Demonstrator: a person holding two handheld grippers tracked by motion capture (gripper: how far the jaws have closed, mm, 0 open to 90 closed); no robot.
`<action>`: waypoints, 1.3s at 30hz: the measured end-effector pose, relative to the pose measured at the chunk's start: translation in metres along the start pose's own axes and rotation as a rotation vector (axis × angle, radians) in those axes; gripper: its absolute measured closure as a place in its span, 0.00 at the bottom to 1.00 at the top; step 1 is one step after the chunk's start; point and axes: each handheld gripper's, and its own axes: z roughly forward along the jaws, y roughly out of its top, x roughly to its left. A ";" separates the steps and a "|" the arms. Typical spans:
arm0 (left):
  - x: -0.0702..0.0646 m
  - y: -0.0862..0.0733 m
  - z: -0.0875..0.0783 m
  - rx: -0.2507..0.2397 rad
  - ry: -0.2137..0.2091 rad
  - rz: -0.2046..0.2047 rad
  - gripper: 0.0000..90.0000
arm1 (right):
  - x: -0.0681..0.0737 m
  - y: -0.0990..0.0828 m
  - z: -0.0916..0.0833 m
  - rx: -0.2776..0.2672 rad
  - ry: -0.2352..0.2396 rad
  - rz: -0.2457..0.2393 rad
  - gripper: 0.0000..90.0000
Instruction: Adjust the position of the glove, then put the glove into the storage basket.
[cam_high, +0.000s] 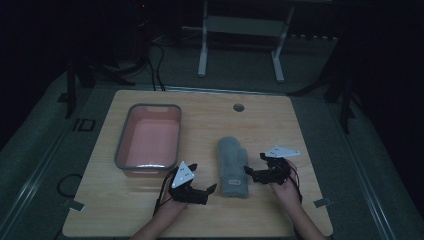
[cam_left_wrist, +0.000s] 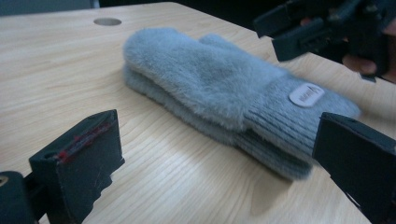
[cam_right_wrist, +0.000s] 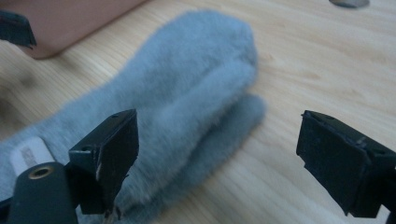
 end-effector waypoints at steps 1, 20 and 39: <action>0.000 0.001 0.002 0.006 -0.002 -0.006 0.02 | 0.000 0.000 -0.001 0.011 0.014 0.012 0.14; 0.008 0.045 0.050 0.108 -0.021 -0.074 0.13 | 0.005 0.007 0.011 0.055 0.076 0.095 0.43; 0.027 0.035 0.104 0.352 -0.081 -0.121 0.18 | -0.009 -0.011 0.041 0.193 0.185 0.176 0.63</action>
